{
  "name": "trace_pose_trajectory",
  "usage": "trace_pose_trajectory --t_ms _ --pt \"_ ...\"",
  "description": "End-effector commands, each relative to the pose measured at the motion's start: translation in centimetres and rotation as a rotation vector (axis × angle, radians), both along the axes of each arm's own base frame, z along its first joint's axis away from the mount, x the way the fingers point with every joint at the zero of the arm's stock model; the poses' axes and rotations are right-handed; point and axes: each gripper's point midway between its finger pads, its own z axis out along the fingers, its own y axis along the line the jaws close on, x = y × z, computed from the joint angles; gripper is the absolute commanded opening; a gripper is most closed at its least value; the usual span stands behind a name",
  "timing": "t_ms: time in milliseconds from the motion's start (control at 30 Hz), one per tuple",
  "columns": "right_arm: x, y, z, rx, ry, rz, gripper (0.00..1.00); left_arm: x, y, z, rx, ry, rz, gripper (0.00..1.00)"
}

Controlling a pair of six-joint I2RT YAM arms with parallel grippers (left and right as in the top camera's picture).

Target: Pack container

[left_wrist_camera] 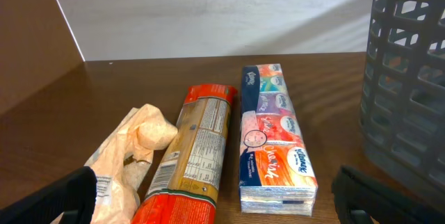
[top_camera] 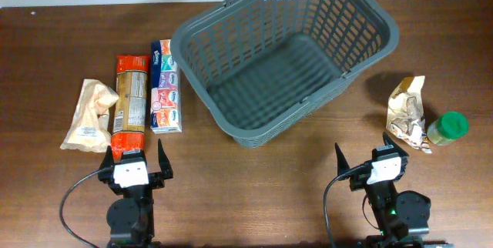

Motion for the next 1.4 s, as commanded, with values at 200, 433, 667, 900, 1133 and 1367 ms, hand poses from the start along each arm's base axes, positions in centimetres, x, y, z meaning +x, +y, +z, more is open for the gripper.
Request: trace_pose_trajectory --t_ms 200,433,667,900,1133,1367 --pt "0.0 0.0 -0.2 0.008 0.003 0.005 0.99 0.0 0.0 -0.2 -0.001 0.000 0.002 0.99" --pt "0.0 0.0 -0.1 0.008 -0.003 0.005 0.99 0.1 -0.7 -0.3 -0.007 0.004 -0.037 0.99" --pt "-0.2 1.1 0.1 0.202 0.028 0.045 0.99 0.1 -4.6 0.7 -0.138 -0.021 -0.252 0.99" --pt "-1.8 3.3 7.3 0.347 -0.083 0.190 0.99 -1.1 -5.4 8.9 -0.232 -0.127 -0.297 0.99" --pt "-2.8 1.7 13.4 0.259 0.007 0.079 0.99 -2.0 -4.7 15.7 -0.233 0.002 -0.245 0.99" --pt "-1.5 1.3 21.4 0.060 0.195 0.070 0.99 -0.2 -6.3 22.2 -0.273 0.180 -0.313 0.99"
